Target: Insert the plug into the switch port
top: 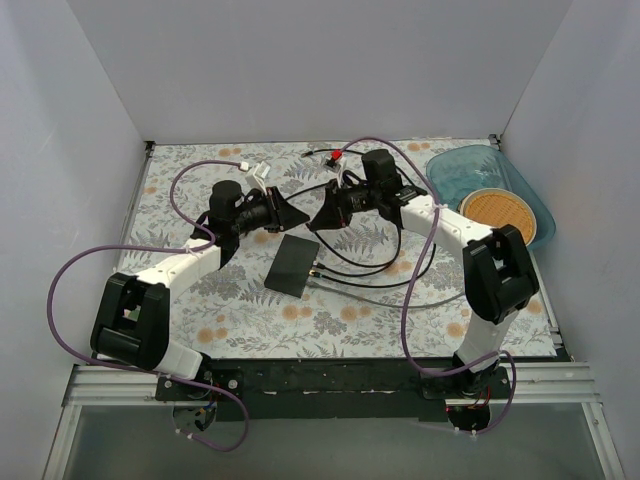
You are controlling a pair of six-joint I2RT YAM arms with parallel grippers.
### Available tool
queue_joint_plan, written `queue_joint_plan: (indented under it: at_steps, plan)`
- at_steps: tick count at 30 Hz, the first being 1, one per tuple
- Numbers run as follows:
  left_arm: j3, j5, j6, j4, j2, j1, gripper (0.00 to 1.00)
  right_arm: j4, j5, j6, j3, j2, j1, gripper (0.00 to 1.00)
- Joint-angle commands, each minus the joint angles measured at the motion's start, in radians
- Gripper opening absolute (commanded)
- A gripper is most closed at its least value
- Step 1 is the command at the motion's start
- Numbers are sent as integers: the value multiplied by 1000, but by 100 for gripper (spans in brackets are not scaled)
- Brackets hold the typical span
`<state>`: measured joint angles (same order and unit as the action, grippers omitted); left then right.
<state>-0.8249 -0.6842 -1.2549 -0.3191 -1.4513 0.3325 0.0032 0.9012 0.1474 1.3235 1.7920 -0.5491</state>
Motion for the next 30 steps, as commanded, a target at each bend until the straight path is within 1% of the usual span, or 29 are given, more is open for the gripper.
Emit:
queue_joint_plan:
  at_steps: [1,3,4,6,7,9,10,11,12,13,14,18,19,24,25,27,28,30]
  plan:
    - [-26,92,-29,78,20,10,0,31,-153,-6,-3,-118,6,37]
    - [-46,144,-52,113,16,10,0,18,-221,-12,-18,-146,6,48]
    - [-51,155,-79,123,17,10,0,17,-285,-11,-33,-170,5,58]
    - [-66,176,-115,147,8,10,0,20,-346,-14,-52,-193,0,64]
    - [-74,193,-151,155,5,10,0,17,-422,-14,-62,-213,-6,70]
    - [-88,199,-179,169,-6,10,0,1,-488,-40,-64,-226,-37,73]
    - [-89,198,-201,172,-7,10,0,-2,-574,-58,-55,-227,-75,75]
    - [-92,202,-210,175,-7,10,0,-37,-620,-78,-46,-224,-96,76]
    - [-95,207,-218,186,-6,11,0,-76,-669,-115,-34,-217,-121,77]
    - [-97,222,-224,192,-3,10,0,-91,-765,-127,-23,-198,-142,77]
    - [-99,235,-231,202,2,10,0,-106,-798,-138,-4,-188,-179,77]
    - [-108,294,-247,268,23,10,0,-135,-936,-180,8,-154,-250,76]
    - [-109,302,-251,272,25,11,0,-137,-974,-190,6,-149,-261,74]
    - [-114,313,-258,290,31,10,0,-123,-1047,-209,-16,-155,-311,66]
    - [-114,316,-261,290,31,10,0,-120,-1061,-212,-20,-157,-321,63]
    - [-114,314,-261,291,31,10,0,-114,-1079,-216,-30,-155,-330,61]
    - [-114,314,-262,291,31,10,0,-112,-1094,-216,-33,-152,-336,57]
    - [-114,316,-264,291,32,10,0,-111,-1105,-221,-38,-149,-342,56]
